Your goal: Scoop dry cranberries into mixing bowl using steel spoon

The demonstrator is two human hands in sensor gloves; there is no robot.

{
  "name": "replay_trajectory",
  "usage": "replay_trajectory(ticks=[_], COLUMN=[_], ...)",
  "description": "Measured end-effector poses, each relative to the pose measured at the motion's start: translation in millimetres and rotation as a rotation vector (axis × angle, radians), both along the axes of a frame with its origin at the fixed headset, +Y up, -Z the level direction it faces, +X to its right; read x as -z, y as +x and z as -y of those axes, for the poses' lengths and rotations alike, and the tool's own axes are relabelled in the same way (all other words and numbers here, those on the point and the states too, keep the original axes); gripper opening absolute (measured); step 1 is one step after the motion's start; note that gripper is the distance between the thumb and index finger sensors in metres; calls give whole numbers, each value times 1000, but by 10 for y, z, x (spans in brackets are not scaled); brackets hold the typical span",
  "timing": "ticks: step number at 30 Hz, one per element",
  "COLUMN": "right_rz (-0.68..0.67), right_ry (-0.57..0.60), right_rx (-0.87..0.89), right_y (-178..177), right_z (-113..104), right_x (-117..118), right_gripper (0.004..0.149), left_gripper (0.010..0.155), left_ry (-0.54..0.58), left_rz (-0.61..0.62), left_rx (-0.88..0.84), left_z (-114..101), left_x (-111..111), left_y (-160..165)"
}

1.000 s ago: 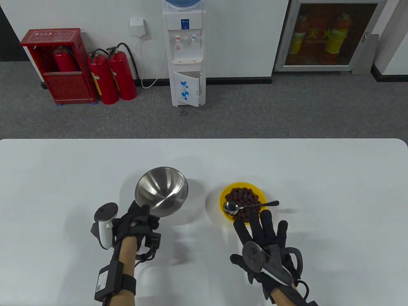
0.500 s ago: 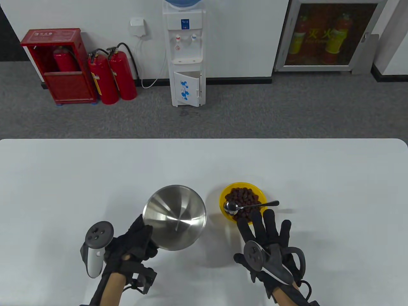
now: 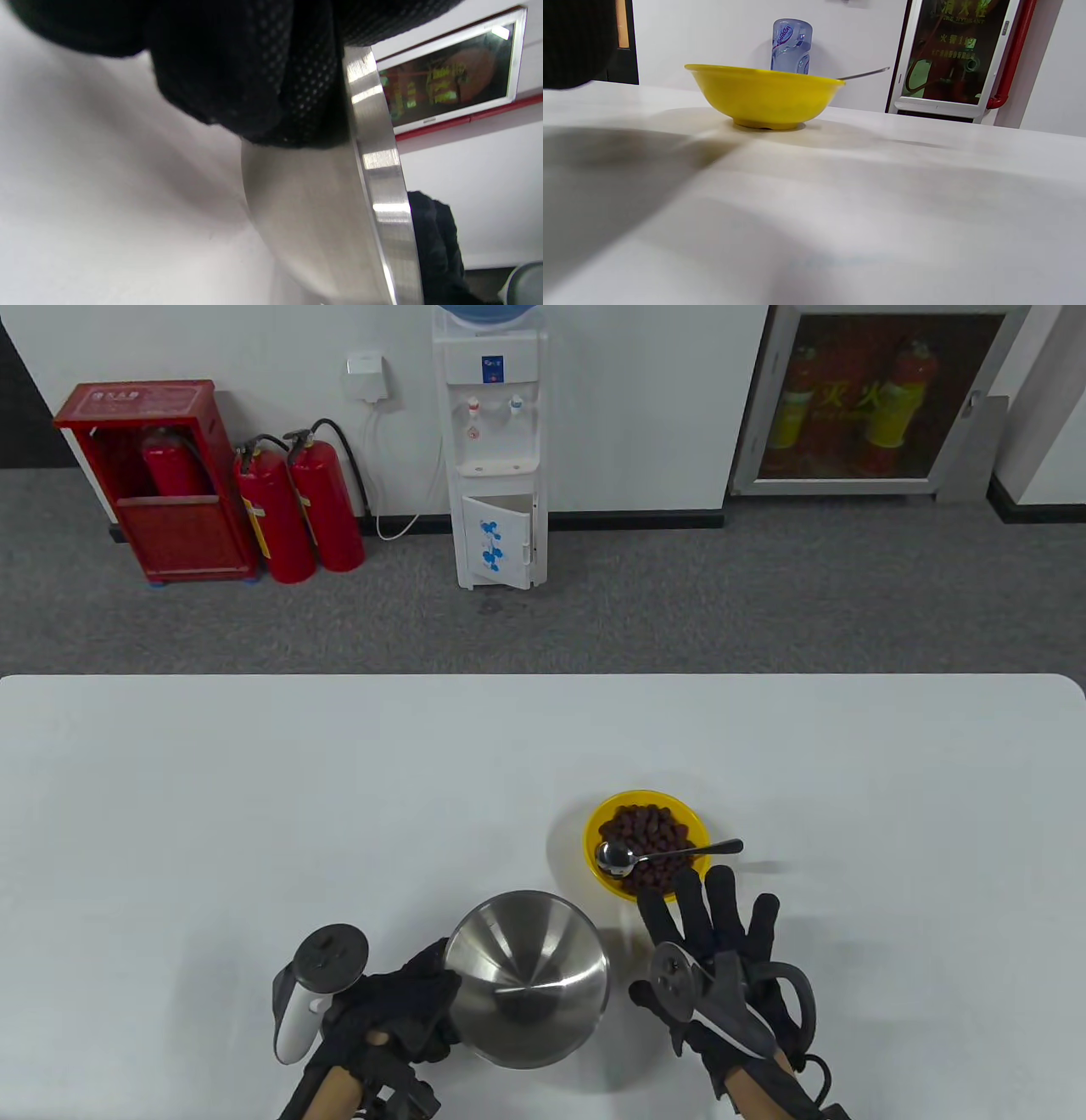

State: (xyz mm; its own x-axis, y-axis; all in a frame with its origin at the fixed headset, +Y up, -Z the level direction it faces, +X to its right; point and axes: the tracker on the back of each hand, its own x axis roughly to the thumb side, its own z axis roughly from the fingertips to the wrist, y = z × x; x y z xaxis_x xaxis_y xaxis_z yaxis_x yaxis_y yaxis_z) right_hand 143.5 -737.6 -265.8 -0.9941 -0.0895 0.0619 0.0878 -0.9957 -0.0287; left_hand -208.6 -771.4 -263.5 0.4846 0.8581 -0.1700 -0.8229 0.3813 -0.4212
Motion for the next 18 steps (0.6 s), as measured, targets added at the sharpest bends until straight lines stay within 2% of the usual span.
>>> replay_trajectory(ticks=[8,11,18], right_rz=[10,10,12], right_ry=[-17,-21,-28], right_rx=[5,6,4], right_y=[20,16,14], right_z=[34,25,15], right_x=[18,12,6], right_gripper=[97,97,97], left_gripper=[51,52,58], left_ry=[-93,-132,-108], left_rz=[65,81,83], left_rx=[-36,20,36], left_z=[89,143,135], left_x=[-26,-35,-40], left_y=[127,154,143])
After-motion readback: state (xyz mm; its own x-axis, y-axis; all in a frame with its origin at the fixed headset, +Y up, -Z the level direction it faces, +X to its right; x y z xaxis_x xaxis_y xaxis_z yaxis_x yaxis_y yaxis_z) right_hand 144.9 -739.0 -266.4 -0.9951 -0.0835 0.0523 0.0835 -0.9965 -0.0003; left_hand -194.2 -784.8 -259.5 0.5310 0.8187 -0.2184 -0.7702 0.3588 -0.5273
